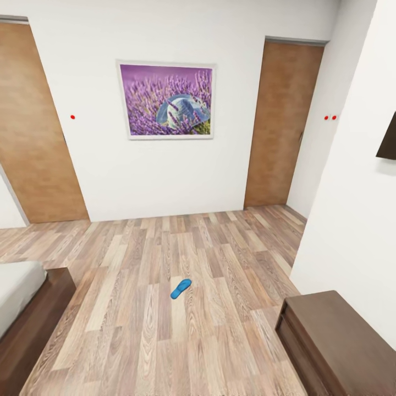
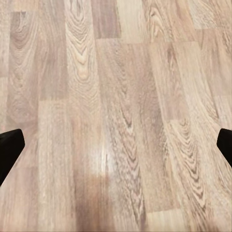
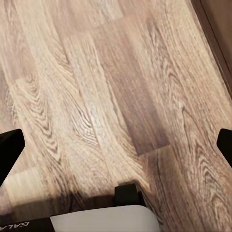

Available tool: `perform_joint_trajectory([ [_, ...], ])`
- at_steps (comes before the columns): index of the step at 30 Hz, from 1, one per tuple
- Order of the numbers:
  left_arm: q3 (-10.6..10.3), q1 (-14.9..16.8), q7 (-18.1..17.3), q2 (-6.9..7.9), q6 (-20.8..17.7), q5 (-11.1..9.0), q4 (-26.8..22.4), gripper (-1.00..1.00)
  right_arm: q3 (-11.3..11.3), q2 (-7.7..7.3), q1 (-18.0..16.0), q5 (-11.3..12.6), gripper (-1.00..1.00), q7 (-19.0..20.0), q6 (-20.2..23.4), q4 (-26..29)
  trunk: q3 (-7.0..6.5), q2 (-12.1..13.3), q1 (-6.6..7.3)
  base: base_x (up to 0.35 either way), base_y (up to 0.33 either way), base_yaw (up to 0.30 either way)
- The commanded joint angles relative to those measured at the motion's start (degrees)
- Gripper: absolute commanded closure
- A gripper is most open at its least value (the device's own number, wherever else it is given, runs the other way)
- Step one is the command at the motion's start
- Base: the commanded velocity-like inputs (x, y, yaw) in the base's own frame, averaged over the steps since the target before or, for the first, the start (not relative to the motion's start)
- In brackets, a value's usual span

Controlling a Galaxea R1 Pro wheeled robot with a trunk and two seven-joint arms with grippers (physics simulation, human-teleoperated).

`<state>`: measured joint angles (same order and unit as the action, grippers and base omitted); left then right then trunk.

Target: In the bedroom, move the book from the bed onto either nightstand, and place the two sandals side by side next to the bed.

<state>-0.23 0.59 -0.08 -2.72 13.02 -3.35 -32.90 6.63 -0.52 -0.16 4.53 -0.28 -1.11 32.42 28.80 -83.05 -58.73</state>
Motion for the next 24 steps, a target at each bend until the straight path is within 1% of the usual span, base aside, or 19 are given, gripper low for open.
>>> perform_joint_trajectory([
  [1, -0.03, 0.02, -0.01, -0.01, 0.17, -0.35, 0.03, -1.0, -0.04, -0.01, -0.02, 0.46, -1.0, -0.04, -0.12, 0.01, 0.15, -0.03, 0.0, 0.0, 0.0, -0.061],
  [11, -0.03, 0.02, -0.01, -0.01, 0.17, -0.35, 0.03, -1.0, -0.06, 0.06, -0.01, 0.45, -1.0, -0.02, -0.12, 0.01, 0.99, -0.03, 0.0, 0.0, 0.0, -0.054],
  [24, -0.03, 0.02, -0.01, -0.01, 0.17, -0.35, 0.03, -1.0, -0.1, 0.16, -0.01, 0.44, -1.0, -0.01, -0.12, 0.01, 1.09, -0.03, 0.0, 0.0, 0.0, -0.004],
])
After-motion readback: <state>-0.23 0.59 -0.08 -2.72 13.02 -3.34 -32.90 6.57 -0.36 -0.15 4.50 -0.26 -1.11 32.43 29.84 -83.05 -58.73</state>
